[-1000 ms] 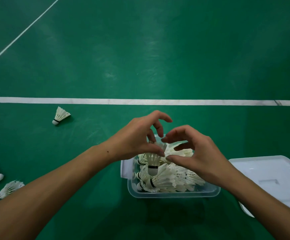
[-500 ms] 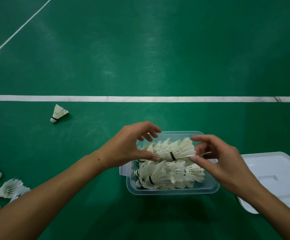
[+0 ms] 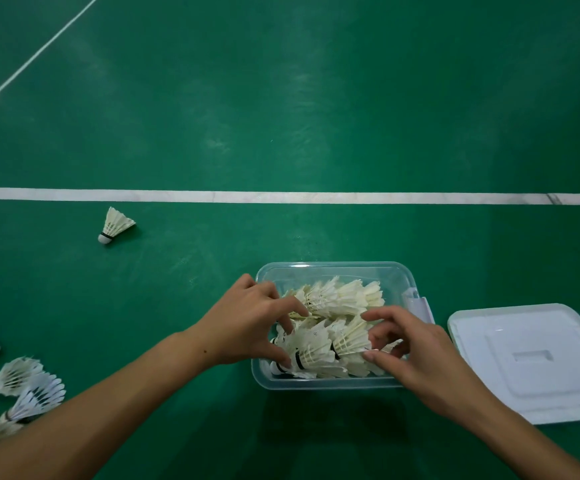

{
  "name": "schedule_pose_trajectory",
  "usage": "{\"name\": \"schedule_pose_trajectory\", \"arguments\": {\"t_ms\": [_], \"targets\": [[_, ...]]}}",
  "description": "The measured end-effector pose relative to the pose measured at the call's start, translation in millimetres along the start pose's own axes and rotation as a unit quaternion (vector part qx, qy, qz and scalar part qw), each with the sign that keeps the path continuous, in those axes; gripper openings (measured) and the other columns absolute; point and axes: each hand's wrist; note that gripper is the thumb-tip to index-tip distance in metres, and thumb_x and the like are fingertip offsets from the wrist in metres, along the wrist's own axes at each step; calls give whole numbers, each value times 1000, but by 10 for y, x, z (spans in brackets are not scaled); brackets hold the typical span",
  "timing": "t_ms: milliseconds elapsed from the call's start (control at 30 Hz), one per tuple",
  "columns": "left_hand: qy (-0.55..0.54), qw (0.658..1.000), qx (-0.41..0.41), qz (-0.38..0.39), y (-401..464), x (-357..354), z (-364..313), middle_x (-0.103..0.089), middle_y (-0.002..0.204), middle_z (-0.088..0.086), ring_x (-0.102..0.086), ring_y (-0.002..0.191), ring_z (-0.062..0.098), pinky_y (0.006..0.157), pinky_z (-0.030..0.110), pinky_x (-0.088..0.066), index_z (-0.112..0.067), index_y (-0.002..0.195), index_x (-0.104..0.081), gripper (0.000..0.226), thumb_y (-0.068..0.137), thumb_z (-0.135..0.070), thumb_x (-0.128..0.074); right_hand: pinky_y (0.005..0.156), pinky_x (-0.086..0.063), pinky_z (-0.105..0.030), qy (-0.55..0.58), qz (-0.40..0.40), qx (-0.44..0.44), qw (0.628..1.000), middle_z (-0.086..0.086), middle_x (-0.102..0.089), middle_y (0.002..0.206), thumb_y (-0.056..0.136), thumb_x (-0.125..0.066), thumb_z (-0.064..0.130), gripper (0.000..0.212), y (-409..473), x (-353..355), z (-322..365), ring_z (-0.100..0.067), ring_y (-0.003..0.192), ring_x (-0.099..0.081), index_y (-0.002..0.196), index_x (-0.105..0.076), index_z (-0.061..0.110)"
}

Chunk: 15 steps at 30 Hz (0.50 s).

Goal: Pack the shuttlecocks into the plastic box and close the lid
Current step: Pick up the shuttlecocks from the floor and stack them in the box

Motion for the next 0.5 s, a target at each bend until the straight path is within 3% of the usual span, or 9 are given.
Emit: {"name": "schedule_pose_trajectory", "arguments": {"t_ms": [267, 400, 500], "targets": [[-2, 1000, 3, -15, -8, -91, -51, -73, 97, -31, -55, 96, 5, 89, 36, -40, -42, 127, -59, 76, 66, -87, -63, 63, -48, -15, 13, 64, -49, 997, -1, -70, 76, 90, -82, 12, 43, 107, -207, 54, -2, 64, -60, 118, -57, 33], [37, 999, 5, -1, 10, -134, -89, -74, 92, -27, -58, 94, 7, 86, 35, -37, -41, 124, -59, 77, 65, -89, -60, 67, -48, -10, 2, 104, -88, 991, 9, -77, 80, 83, -88, 14, 54, 151, -223, 36, -1, 74, -71, 123, -56, 32], [70, 998, -3, 0, 53, -162, -162, -75, 92, -23, -61, 93, 10, 87, 37, -35, -40, 124, -57, 76, 65, -88, -60, 75, -56, -21, 35, 163, -119, 979, 3, -79, 86, 82, -90, 18, 63, 215, -139, 29, -6, 81, -74, 131, -54, 30]]}}
Point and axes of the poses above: each hand's wrist, its own y-axis towards the middle knuckle, its own x-axis out of the back of the hand, z = x × y
